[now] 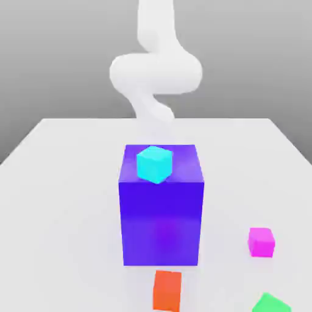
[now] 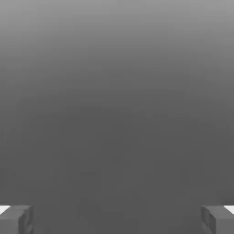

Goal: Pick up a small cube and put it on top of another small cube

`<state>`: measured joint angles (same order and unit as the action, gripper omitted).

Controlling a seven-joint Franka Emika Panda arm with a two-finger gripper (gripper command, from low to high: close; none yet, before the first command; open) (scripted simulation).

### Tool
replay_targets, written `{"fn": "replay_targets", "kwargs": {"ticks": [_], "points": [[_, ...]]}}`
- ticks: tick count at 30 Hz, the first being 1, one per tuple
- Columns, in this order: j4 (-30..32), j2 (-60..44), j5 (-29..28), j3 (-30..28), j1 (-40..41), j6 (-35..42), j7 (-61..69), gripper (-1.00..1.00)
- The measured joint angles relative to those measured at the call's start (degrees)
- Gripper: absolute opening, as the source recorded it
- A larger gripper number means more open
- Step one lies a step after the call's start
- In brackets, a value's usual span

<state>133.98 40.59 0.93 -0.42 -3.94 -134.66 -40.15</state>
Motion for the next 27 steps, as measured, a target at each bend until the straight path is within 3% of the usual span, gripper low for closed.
{"fn": "replay_targets", "kwargs": {"ticks": [16, 22, 27], "points": [[14.13, -33.63, 3.94, 3.13, -20.8, -18.58, 35.06, 0.0], [19.33, -45.99, -1.56, 5.45, -26.69, -25.62, 42.94, 0.0], [18.42, -56.35, -5.04, 3.39, -28.67, -33.52, 42.2, 0.0]]}}
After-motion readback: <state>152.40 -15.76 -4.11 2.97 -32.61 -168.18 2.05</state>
